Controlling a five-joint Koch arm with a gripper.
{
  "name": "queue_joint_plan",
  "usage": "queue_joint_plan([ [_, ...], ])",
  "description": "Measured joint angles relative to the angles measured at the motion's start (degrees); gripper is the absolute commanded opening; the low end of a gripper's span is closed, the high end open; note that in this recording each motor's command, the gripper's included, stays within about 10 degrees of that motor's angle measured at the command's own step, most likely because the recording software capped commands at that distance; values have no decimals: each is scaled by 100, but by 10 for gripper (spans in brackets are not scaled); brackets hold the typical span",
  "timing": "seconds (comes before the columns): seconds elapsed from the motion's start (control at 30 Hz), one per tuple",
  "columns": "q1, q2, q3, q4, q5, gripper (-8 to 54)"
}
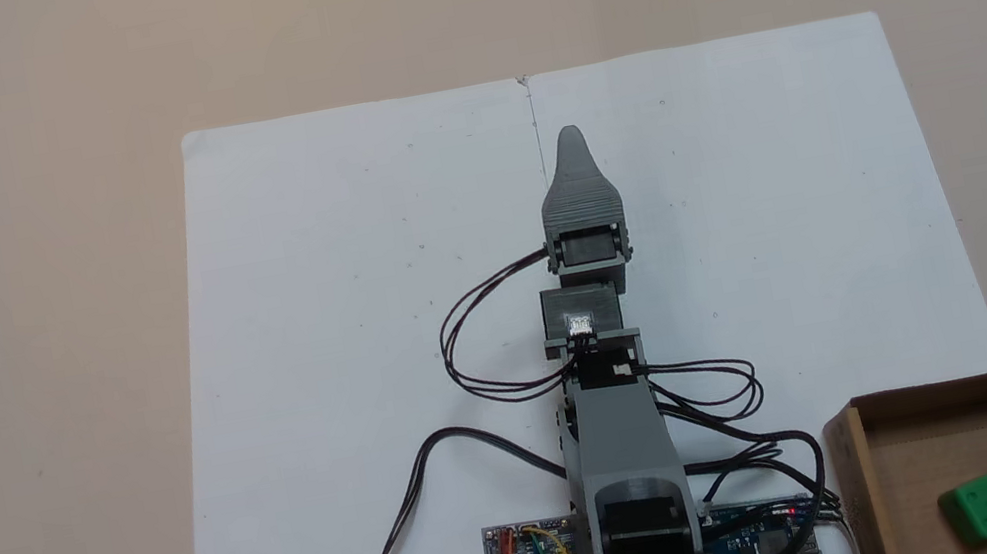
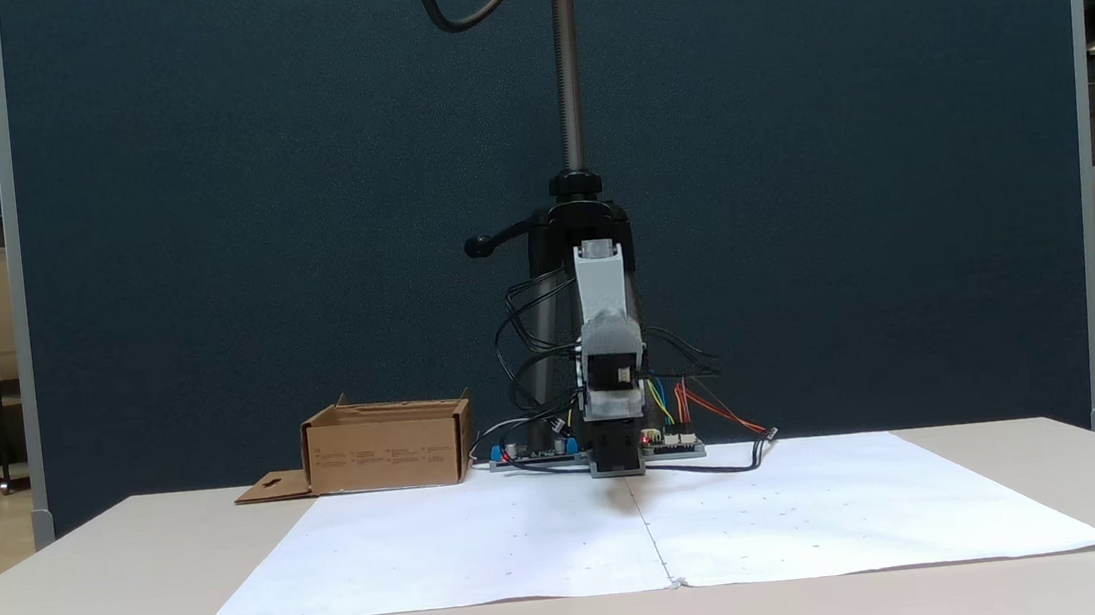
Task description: Grasp a green dice and put it in the bin.
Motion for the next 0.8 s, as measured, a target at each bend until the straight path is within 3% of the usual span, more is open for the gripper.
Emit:
queue_joint_plan([
  [0.4, -44, 9, 97, -1881, 0, 469],
  [0.8, -53, 9, 97, -2004, 0, 468],
])
